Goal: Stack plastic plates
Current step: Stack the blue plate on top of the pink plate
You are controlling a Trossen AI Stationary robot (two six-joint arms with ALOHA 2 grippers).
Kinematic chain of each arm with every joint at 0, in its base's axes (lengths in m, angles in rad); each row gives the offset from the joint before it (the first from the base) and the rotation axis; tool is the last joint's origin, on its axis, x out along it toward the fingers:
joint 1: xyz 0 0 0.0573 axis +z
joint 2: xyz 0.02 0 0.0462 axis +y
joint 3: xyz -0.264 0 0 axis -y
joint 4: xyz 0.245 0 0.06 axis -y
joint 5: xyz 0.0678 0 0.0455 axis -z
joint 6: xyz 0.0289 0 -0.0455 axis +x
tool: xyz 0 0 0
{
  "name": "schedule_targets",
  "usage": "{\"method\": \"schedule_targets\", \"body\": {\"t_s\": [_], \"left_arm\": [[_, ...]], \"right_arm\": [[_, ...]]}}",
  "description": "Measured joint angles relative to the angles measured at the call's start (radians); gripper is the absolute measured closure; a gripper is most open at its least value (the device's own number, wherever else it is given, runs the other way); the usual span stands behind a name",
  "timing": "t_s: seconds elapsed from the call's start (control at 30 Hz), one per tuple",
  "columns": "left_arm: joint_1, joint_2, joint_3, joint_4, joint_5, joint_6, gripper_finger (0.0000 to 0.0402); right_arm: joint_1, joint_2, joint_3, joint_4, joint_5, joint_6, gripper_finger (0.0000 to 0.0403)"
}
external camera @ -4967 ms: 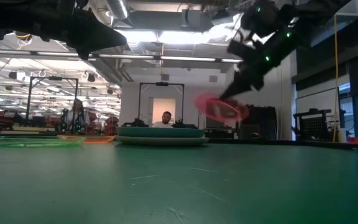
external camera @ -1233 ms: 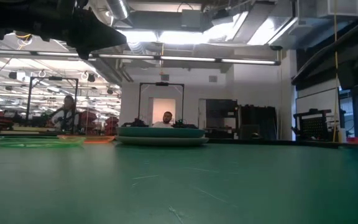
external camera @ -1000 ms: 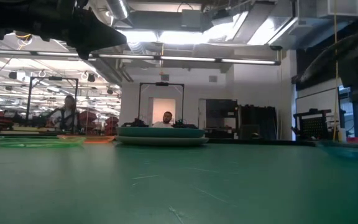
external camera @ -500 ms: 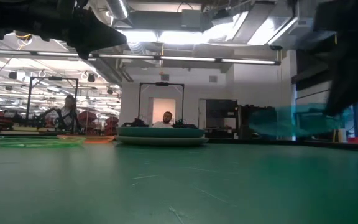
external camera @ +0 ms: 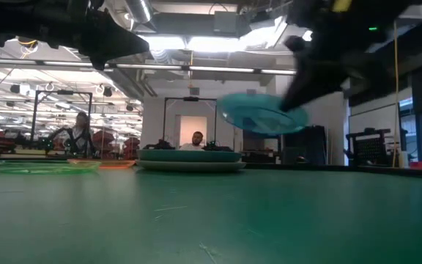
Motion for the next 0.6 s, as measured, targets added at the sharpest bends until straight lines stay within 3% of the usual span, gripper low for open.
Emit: {"method": "schedule_targets", "body": {"t_s": [0.27,0.6], "left_arm": [[0.0,0.0,0.0,0.0,0.0,0.0,0.039],[0.0,0.0,0.0,0.0,0.0,0.0,0.039]], "right_arm": [[-0.187,0.0,0.0,0.248,-0.188,-0.184,0.04],[-0.417,0.097,0.001,0.556,-0.422,-0.221,0.04]]}}
